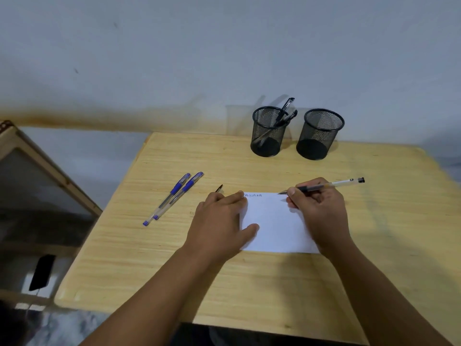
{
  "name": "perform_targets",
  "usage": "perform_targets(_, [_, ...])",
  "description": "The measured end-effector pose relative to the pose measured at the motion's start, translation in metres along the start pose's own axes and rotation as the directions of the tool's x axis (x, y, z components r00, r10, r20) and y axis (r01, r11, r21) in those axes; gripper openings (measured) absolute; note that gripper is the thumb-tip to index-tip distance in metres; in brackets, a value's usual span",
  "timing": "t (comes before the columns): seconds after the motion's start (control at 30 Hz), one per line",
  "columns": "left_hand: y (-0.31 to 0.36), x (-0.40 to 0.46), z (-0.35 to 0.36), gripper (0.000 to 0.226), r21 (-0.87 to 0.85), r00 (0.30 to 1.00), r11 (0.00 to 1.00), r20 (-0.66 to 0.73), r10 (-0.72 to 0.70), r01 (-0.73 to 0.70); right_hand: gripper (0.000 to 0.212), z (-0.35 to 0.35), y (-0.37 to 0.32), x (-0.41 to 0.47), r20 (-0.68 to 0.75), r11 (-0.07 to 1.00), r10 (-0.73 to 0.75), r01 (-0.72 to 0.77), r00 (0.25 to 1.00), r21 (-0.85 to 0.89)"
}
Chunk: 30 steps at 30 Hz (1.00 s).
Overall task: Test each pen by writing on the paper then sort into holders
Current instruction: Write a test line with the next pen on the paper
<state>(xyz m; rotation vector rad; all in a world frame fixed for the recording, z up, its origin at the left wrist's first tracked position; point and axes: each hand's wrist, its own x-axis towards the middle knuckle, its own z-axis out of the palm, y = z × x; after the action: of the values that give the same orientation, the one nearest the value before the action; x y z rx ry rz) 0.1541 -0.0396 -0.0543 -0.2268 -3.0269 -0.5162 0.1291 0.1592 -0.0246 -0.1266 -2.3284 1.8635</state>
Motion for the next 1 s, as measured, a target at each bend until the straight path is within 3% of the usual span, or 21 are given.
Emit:
perform_targets(0.13, [0.000, -0.005, -0.008, 0.054, -0.048, 0.994, 0.999, -0.109, 0.012, -0.017, 0.006, -0.006, -0.004, -0.010, 0.026, 0.998, -0.011, 0.010, 1.000, 0.055])
perform_targets(0.3, [-0.016, -0.004, -0.008, 0.032, -0.196, 0.953, 0.977, -0.269, -0.138, 0.087, 0.005, -0.009, -0.009, -0.020, 0.056, 0.985, 0.007, -0.017, 0.998, 0.171])
perform_targets(0.4, [-0.026, 0.004, -0.006, 0.021, -0.216, 0.924, 0.954, -0.278, -0.263, 0.206, 0.006, -0.010, -0.011, -0.025, 0.071, 0.979, 0.010, -0.025, 0.997, 0.203])
perform_targets(0.5, [-0.036, 0.011, -0.008, 0.023, -0.162, 0.933, 0.949, -0.201, -0.300, 0.270, 0.007, -0.010, -0.012, -0.030, 0.092, 0.980, 0.002, -0.021, 0.996, 0.200])
perform_targets(0.73, [-0.032, 0.014, -0.022, 0.018, -0.317, 0.905, 0.889, -0.162, -0.394, 0.331, 0.005, -0.009, -0.018, -0.035, 0.088, 0.976, 0.004, -0.023, 0.996, 0.215])
perform_targets(0.83, [-0.026, 0.009, -0.031, 0.018, -0.435, 0.884, 0.850, -0.212, -0.417, 0.297, 0.006, -0.008, -0.023, -0.034, 0.086, 0.974, -0.012, -0.007, 0.996, 0.225])
perform_targets(1.0, [-0.005, -0.005, -0.042, 0.021, -0.601, 0.920, 0.793, -0.249, -0.303, 0.098, 0.004, -0.004, -0.037, -0.028, 0.071, 0.957, -0.023, 0.001, 0.997, 0.290])
